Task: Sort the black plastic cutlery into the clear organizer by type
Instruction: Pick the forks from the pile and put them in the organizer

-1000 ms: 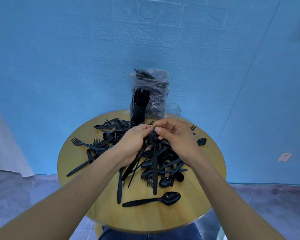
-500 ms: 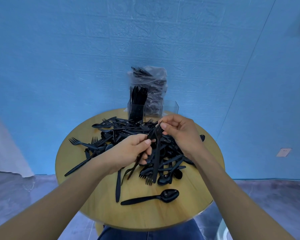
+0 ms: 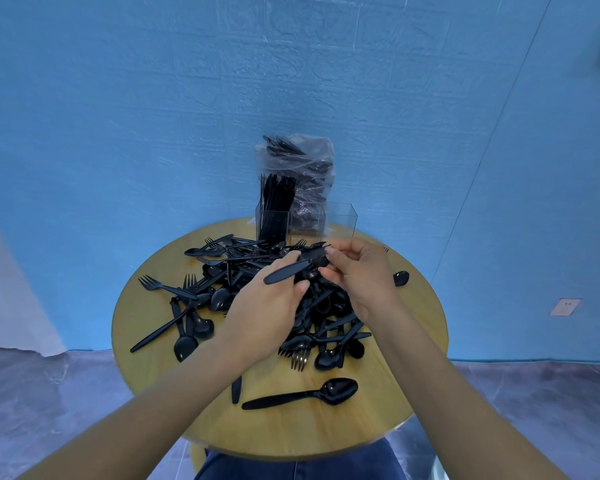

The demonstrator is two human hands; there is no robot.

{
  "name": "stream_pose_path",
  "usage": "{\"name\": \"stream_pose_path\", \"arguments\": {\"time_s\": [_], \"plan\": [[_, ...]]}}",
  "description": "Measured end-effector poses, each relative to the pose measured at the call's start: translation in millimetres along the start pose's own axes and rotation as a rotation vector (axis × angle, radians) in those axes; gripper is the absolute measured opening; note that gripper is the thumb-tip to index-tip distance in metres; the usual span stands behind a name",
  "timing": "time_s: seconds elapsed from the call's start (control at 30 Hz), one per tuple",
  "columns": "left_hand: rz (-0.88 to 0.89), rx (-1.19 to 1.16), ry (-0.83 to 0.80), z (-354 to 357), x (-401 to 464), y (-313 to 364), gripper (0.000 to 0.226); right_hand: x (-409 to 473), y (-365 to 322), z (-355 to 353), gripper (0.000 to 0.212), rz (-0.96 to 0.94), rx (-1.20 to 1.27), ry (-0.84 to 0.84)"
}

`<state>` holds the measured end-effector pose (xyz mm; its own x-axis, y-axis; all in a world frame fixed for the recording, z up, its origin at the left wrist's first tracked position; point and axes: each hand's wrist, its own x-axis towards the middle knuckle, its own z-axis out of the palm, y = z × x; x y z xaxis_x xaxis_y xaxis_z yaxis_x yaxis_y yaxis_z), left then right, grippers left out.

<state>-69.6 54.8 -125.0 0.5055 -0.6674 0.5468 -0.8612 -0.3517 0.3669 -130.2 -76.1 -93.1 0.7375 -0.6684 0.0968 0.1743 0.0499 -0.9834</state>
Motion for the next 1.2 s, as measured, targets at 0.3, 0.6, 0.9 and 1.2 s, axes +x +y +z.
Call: {"name": "stream_pose_path", "arguments": {"time_s": [0.3,0.6,0.9,1.2], "plan": [[-0.189,-0.182,-0.104,-11,7,-13,0.022,-1,-8,-14,0.015,0.015,-0.017,0.067],[-0.576,-0.946,-0.277,-19,6,0,0.027,-6,8,15,0.024,-0.310,-0.286,-0.016],[-0.663,-1.123,-0.165,-31,-14,-27,0.025,-6,32,66,0.011,-0.390,-0.260,-0.098],[-0.968,-1.021,0.312,-51,-49,-125,0.025,30,71,144,0.016,-0.299,-0.797,-0.369]]}}
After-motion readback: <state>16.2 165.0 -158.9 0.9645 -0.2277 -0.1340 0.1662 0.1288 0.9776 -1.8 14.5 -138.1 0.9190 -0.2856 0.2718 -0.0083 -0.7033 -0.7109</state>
